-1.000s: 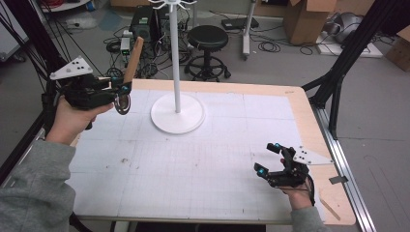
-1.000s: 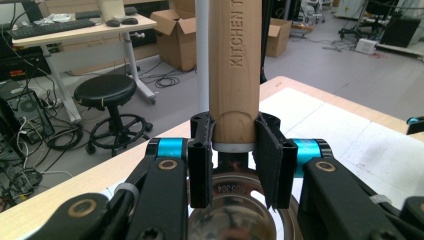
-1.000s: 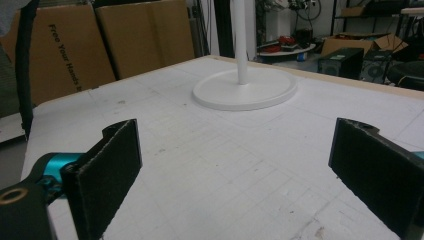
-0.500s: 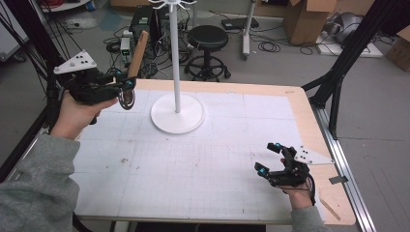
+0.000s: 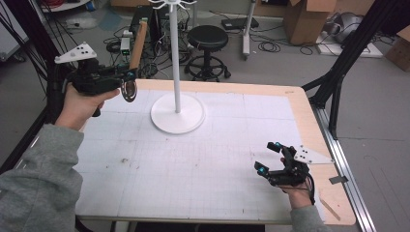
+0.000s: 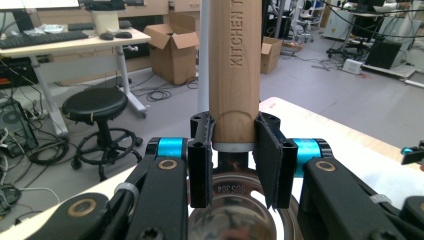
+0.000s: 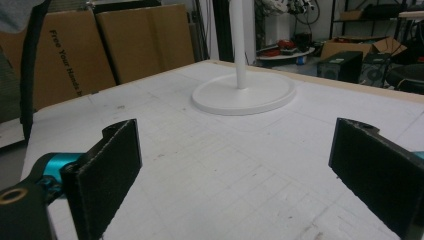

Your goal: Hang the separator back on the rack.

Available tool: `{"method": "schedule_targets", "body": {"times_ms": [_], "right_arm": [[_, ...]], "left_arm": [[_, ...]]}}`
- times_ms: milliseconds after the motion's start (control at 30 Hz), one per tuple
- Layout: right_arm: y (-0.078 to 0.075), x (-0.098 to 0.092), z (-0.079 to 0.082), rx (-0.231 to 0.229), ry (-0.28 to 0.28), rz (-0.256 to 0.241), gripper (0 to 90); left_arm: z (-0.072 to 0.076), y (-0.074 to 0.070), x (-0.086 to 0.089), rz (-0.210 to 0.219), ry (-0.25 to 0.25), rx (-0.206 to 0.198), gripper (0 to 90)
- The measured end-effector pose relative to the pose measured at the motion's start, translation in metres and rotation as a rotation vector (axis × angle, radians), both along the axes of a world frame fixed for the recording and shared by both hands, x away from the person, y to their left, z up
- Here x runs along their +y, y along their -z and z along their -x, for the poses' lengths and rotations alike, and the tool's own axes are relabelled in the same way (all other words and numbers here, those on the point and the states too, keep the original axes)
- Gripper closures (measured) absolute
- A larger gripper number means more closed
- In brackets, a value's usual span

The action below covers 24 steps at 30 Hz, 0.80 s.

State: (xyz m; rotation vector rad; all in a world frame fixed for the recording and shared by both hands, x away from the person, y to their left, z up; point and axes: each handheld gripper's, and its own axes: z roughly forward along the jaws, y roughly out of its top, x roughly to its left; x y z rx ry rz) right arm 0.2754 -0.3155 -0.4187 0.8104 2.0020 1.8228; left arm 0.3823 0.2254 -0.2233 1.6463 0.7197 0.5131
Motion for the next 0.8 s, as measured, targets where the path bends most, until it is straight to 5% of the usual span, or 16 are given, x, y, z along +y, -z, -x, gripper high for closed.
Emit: {"method": "schedule_targets", "body": {"times_ms": [800], "right_arm": [[-0.001,0.004,-0.005,0.002,-0.015,-0.026,5.7]], "left_arm": [[-0.015,-0.024,-0.008,-0.039,-0.024,-0.036,69.4]]}}
